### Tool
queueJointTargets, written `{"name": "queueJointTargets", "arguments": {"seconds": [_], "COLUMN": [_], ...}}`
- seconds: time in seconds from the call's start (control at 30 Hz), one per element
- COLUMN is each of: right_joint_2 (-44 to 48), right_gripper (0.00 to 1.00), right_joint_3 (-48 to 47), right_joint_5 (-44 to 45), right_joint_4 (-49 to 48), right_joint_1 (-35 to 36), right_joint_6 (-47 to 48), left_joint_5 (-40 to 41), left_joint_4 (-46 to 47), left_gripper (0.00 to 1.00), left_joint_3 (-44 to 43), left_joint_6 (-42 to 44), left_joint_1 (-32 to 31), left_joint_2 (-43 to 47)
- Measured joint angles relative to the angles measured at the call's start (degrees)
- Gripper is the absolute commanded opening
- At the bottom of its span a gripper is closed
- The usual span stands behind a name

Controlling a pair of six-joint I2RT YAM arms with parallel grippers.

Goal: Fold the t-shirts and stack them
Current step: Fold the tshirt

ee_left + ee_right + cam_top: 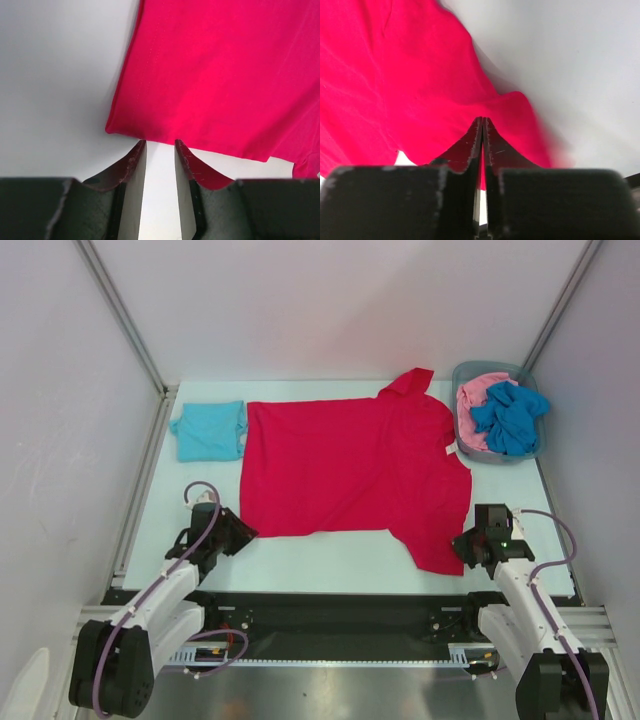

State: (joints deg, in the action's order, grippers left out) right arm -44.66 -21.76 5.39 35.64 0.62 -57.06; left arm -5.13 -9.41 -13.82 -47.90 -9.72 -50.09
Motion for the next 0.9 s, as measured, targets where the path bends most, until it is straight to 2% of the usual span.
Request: {"name": "queueJointTargets", "arguments": {"seconds": [0.17,0.23,0.4,0.43,0.47,0.5,0.53,0.57,0.6,0.9], "right_joint_2": [0.17,0.33,0.37,0.37,0.35,0.28,0.13,-0.22,-0.68,-1.60], "right_gripper": [0.01,0.09,0.25,0.34,0.40,0.47,0.59,0.65,0.68,0.69], "right_joint_3": [0.24,0.26,0.26,0.26,0.26,0.20,0.07,-0.26,-0.61,-1.31], "right_joint_5": [-0.28,-0.31,-0.22,-0.04,0.17,0.52,1.05,1.64,2.27,5.79], "right_joint_4": [0.00,-0.02,0.04,0.15,0.31,0.63,1.05,1.66,2.21,3.82], "right_joint_1": [0.00,0.00,0.00,0.00,0.00,0.00,0.00,0.00,0.00,0.00], "right_joint_6": [0.02,0.04,0.11,0.13,0.04,0.07,0.00,-0.15,0.07,0.35], "left_joint_5": [-0.02,-0.02,0.39,0.44,0.76,0.94,1.16,1.49,1.90,2.86], "left_joint_4": [-0.57,-0.85,-3.10,-3.52,-3.93,-4.09,-4.28,-4.70,-4.96,-3.26], "left_gripper": [0.34,0.37,0.68,0.74,0.87,0.93,0.97,1.00,1.00,1.00], "left_joint_3": [0.00,0.00,-0.22,-0.57,-0.68,-0.70,-1.09,-1.31,-1.46,-3.34], "left_joint_6": [0.02,0.09,0.66,0.59,0.61,0.42,0.37,0.42,0.24,0.07], "left_joint_1": [0.00,0.00,0.00,0.00,0.00,0.02,-0.04,-0.04,0.00,0.00], "left_joint_2": [0.94,1.25,2.14,2.80,3.30,3.67,4.04,4.11,3.87,-0.76]}}
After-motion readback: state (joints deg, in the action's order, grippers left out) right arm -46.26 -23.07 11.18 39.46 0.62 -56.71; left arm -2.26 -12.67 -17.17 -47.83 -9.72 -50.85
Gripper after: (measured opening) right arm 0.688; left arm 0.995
